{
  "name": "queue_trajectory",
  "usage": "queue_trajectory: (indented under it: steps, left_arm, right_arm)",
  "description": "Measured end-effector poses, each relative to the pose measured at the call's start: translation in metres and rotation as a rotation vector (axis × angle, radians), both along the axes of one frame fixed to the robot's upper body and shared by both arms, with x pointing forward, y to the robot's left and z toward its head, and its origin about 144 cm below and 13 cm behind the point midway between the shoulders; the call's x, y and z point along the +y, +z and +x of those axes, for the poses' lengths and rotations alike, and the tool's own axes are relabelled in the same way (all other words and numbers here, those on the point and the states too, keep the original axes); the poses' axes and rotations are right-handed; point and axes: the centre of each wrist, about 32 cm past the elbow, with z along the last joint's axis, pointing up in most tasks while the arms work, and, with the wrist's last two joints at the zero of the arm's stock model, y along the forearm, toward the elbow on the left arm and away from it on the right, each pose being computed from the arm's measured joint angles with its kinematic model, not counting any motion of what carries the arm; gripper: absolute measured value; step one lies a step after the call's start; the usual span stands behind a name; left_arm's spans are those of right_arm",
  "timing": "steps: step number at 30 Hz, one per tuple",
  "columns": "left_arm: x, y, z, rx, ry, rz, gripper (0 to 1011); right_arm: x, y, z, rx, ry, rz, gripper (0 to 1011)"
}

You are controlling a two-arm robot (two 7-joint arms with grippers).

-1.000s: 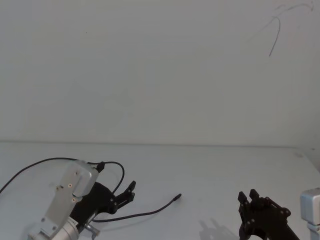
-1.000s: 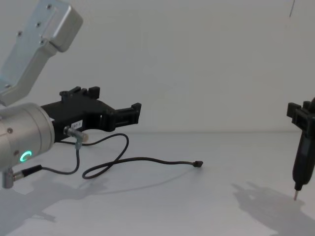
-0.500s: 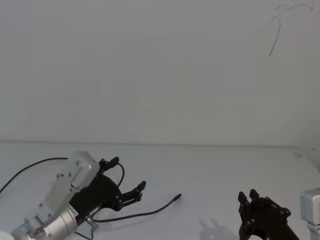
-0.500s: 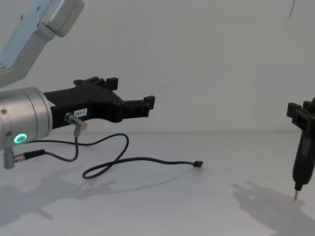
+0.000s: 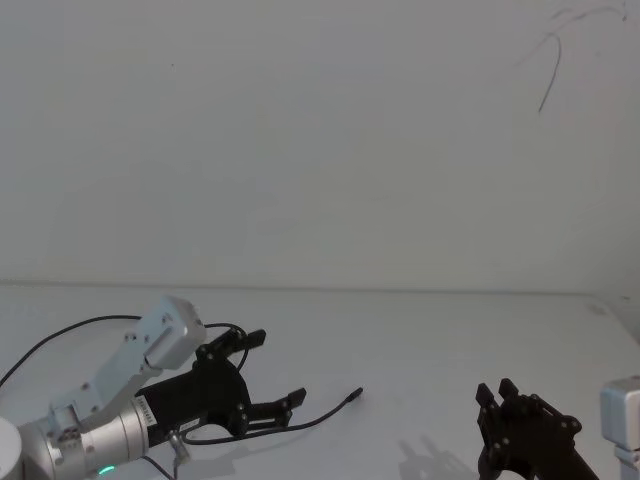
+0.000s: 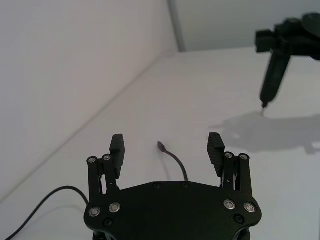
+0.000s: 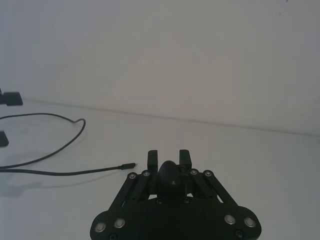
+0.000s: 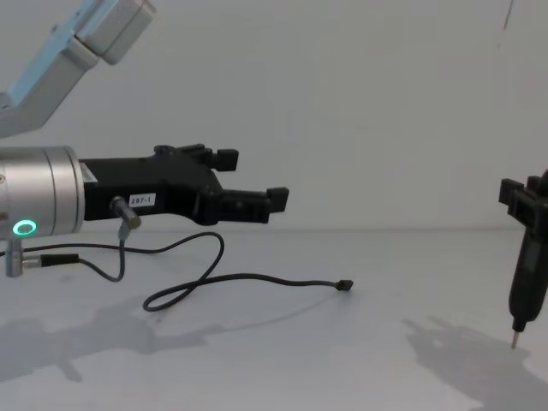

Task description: Pick up the data cable with the one hand.

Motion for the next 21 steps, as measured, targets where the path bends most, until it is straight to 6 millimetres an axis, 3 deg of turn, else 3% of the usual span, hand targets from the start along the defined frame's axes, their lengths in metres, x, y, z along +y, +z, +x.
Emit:
queue_trajectory:
  steps: [11,21]
  left_arm:
    - [0.006,0.005,0.015,0.029,-0.101,0.118,1001]
    - [0.004,0.000,0.016,0.055,-0.121,0.179,1001]
  right_arm:
    - [0.000,0.000,0.000,0.000,0.000,0.000,251]
    - [0.000,0.000,0.000,0.000,0.000,0.000,251]
